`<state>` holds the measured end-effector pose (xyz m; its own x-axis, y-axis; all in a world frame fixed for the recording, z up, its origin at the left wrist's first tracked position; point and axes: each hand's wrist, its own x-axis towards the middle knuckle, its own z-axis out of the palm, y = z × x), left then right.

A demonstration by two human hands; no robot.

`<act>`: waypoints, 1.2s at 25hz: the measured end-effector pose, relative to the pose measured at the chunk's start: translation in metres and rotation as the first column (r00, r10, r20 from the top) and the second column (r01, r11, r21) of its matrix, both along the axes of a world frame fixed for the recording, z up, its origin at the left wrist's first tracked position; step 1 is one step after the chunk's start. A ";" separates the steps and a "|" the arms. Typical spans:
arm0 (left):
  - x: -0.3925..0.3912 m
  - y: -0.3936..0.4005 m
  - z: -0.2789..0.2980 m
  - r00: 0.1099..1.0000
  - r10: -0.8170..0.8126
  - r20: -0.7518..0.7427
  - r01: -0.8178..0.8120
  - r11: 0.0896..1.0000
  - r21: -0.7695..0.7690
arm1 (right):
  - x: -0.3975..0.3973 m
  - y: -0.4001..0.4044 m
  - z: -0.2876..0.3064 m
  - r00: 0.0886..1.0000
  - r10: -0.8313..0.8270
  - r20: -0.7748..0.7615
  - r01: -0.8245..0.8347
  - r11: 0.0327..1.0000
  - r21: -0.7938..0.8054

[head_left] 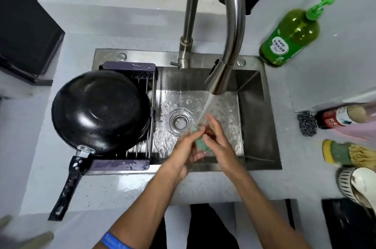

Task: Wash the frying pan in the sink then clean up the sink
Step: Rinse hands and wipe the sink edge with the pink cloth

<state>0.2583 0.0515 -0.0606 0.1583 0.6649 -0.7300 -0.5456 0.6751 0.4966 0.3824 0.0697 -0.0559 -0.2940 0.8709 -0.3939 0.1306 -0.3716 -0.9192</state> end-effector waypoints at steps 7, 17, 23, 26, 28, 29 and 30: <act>0.012 0.002 0.029 0.974 0.021 0.224 -0.093 0.945 0.315 | 0.028 -0.015 0.027 0.914 -0.403 0.053 0.401 0.872 -0.281; 0.059 -0.012 0.044 1.000 0.014 0.012 -0.015 0.994 0.107 | 0.111 -0.032 0.044 0.807 -0.567 -0.168 0.490 0.800 -0.346; 0.114 -0.029 0.032 0.900 -0.123 -0.417 0.205 0.966 0.159 | 0.173 -0.050 0.015 0.828 -0.541 0.149 0.560 0.814 -0.152; 0.134 -0.043 0.020 0.729 -0.219 -0.649 0.431 0.883 0.185 | 0.214 -0.061 0.013 0.960 -0.243 0.137 0.263 0.952 -0.155; 0.143 -0.054 0.013 0.670 -0.269 -0.691 0.461 0.881 0.104 | 0.241 -0.066 0.015 0.949 -0.139 0.284 0.173 0.980 -0.099; 0.149 -0.060 0.011 0.690 -0.301 -0.658 0.462 0.883 0.081 | 0.253 -0.067 0.018 0.902 -0.111 0.418 0.138 0.990 -0.035; 0.154 -0.066 0.010 0.708 -0.340 -0.619 0.482 0.873 0.072 | 0.265 -0.067 0.020 0.847 -0.103 0.522 0.107 0.994 0.023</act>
